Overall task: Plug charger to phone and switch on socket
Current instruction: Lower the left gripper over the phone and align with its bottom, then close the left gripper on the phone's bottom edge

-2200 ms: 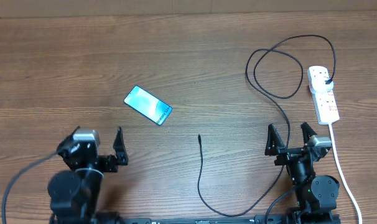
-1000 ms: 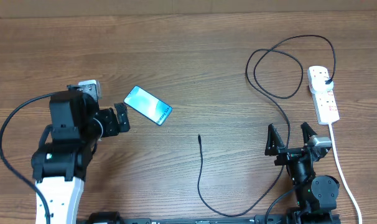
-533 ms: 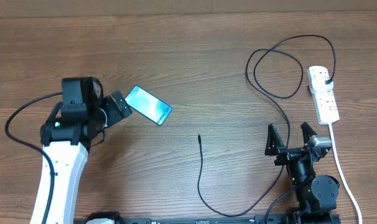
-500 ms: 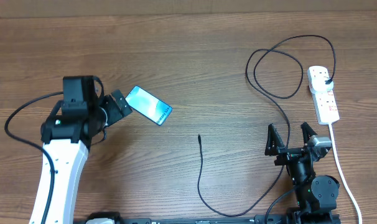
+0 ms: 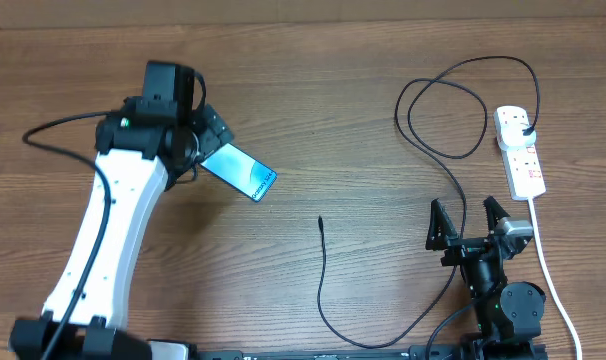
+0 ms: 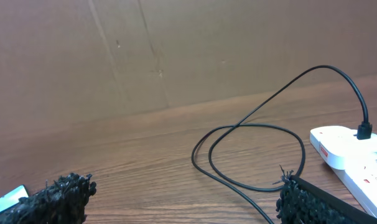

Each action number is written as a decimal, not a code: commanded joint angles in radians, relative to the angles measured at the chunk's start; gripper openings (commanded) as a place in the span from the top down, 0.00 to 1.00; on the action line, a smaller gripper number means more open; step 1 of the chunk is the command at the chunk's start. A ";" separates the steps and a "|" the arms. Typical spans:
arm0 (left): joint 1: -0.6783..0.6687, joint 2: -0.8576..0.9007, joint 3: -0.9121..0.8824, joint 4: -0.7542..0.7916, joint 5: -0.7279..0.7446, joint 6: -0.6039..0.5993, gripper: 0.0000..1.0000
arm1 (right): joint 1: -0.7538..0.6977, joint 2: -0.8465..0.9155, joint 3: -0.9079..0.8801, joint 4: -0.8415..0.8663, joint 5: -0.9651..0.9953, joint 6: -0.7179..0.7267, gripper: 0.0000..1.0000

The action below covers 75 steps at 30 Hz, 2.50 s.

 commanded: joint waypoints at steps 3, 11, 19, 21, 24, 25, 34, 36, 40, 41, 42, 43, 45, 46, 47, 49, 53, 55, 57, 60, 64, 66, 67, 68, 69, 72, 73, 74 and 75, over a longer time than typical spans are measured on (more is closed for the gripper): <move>-0.040 0.088 0.082 -0.016 0.004 -0.138 0.00 | 0.005 -0.011 -0.011 0.002 0.008 -0.005 0.00; -0.127 0.171 0.097 -0.014 -0.042 -0.284 0.00 | 0.005 -0.011 -0.011 0.002 0.009 -0.005 0.00; -0.221 0.196 0.097 0.047 -0.062 -0.314 0.00 | 0.005 -0.011 -0.011 0.002 0.008 -0.005 0.00; -0.231 0.196 0.097 0.048 -0.059 -0.313 0.00 | 0.005 -0.011 -0.011 0.002 0.008 -0.005 0.00; -0.237 0.196 0.097 0.046 -0.059 -0.314 0.00 | 0.005 -0.011 -0.011 0.002 0.008 -0.005 0.00; -0.237 0.196 0.097 0.048 -0.058 -0.314 0.00 | 0.005 -0.011 -0.011 0.002 0.008 -0.005 0.00; -0.216 0.199 0.098 0.057 0.000 -0.436 0.00 | 0.005 -0.011 -0.011 0.002 0.008 -0.005 0.00; -0.200 0.208 0.104 0.056 0.024 -0.449 0.00 | 0.005 -0.011 -0.011 0.002 0.008 -0.005 0.00; -0.171 0.259 0.145 0.012 0.077 -0.452 0.00 | 0.005 -0.011 -0.011 0.002 0.008 -0.005 0.00; -0.167 0.282 0.165 -0.012 0.077 -0.452 0.00 | 0.005 -0.011 -0.011 0.002 0.009 -0.005 0.00; -0.163 0.302 0.185 -0.037 0.076 -0.452 0.00 | 0.005 -0.011 -0.011 0.002 0.008 -0.005 0.00; -0.163 0.327 0.211 -0.069 0.068 -0.451 0.00 | 0.005 -0.011 -0.011 0.002 0.009 -0.005 0.00; -0.163 0.382 0.266 -0.124 0.052 -0.435 0.00 | 0.005 -0.011 -0.011 0.002 0.008 -0.005 0.00; -0.163 0.405 0.290 -0.148 0.045 -0.433 0.00 | 0.005 -0.011 -0.011 0.002 0.009 -0.005 0.00; -0.163 0.425 0.306 -0.165 0.043 -0.433 0.00 | 0.005 -0.011 -0.011 0.002 0.008 -0.005 0.00; -0.163 0.452 0.316 -0.171 0.043 -0.434 0.00 | 0.005 -0.011 -0.011 0.002 0.008 -0.005 0.00; -0.162 0.484 0.315 -0.172 0.036 -0.451 0.00 | 0.005 -0.011 -0.011 0.002 0.008 -0.005 0.00; -0.162 0.492 0.315 -0.171 0.024 -0.451 0.00 | 0.005 -0.011 -0.011 0.002 0.008 -0.005 0.00; -0.162 0.496 0.315 -0.174 0.001 -0.451 0.00 | 0.005 -0.011 -0.011 0.002 0.008 -0.005 0.00; -0.162 0.497 0.314 -0.182 -0.014 -0.447 0.00 | 0.005 -0.011 -0.011 0.002 0.008 -0.005 0.00; -0.162 0.497 0.314 -0.182 -0.028 -0.443 0.00 | 0.005 -0.011 -0.011 0.002 0.008 -0.005 0.00; -0.162 0.497 0.313 -0.182 -0.026 -0.443 0.00 | 0.005 -0.011 -0.011 0.002 0.009 -0.005 0.00; -0.162 0.497 0.312 -0.180 -0.027 -0.441 0.00 | 0.005 -0.011 -0.011 0.002 0.009 -0.005 0.00; -0.162 0.497 0.311 -0.177 -0.027 -0.435 0.00 | 0.005 -0.011 -0.011 0.002 0.009 -0.005 0.00; -0.162 0.497 0.308 -0.171 -0.027 -0.431 0.00 | 0.005 -0.011 -0.011 0.002 0.008 -0.005 0.00; -0.162 0.497 0.296 -0.150 -0.026 -0.427 0.00 | 0.005 -0.011 -0.011 0.002 0.008 -0.005 0.00; -0.162 0.497 0.291 -0.133 -0.025 -0.412 0.00 | 0.005 -0.011 -0.011 0.002 0.008 -0.005 0.00; -0.162 0.497 0.285 -0.115 -0.024 -0.396 0.00 | 0.005 -0.011 -0.011 0.002 0.008 -0.005 0.00; -0.163 0.497 0.278 -0.105 -0.024 -0.390 0.00 | 0.005 -0.011 -0.011 0.002 0.009 -0.005 0.00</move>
